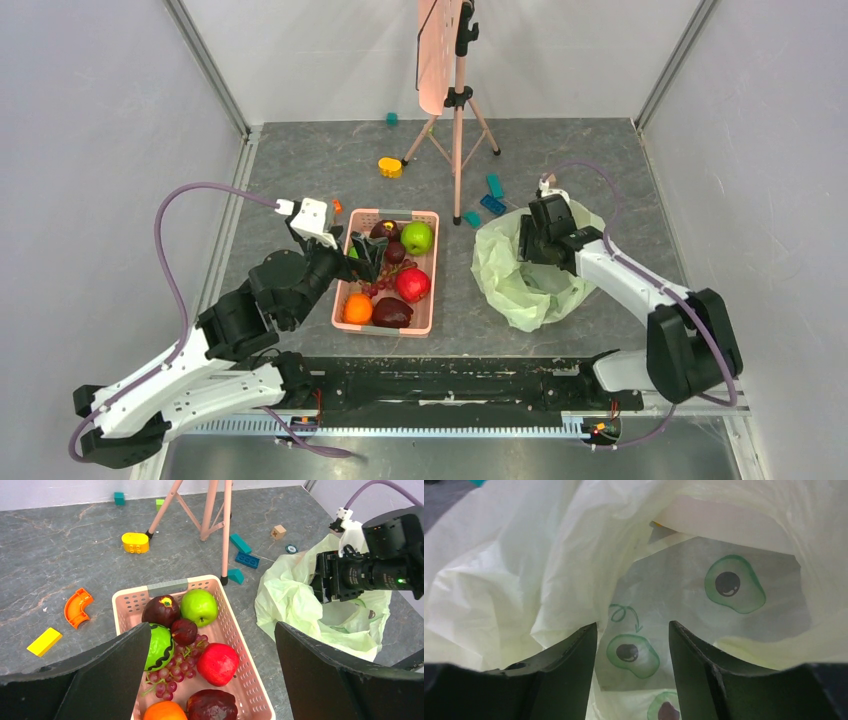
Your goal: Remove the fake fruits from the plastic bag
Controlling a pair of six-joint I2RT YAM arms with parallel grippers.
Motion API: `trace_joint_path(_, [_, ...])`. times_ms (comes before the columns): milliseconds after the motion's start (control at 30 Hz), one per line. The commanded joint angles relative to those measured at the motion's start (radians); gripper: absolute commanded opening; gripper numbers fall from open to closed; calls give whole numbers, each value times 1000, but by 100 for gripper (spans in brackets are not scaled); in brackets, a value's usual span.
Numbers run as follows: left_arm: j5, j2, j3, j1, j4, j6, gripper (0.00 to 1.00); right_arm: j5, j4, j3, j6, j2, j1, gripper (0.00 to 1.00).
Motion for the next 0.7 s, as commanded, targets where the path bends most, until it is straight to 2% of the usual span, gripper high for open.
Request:
trace_joint_path(0, [12,-7,-2,4,40,28,100,61,87,45,80,68,-34,59])
trace_joint_path(167, [15,-21,-8,4,43,28,100,127,113,83,150,117,-37,62])
trace_joint_path(300, [11,-19,-15,4,51,32,100,142,131,65,166,96,-36,63])
trace_joint_path(367, [11,-9,-19,4,62,35,100,82,162,51,128,90,-36,63])
trace_joint_path(533, [38,31,-15,4,87,32,100,-193,254,11,-17,117,-8,62])
trace_joint_path(667, [42,50,-11,5,94,28,100,-204,239,-6,-81,151,67,62])
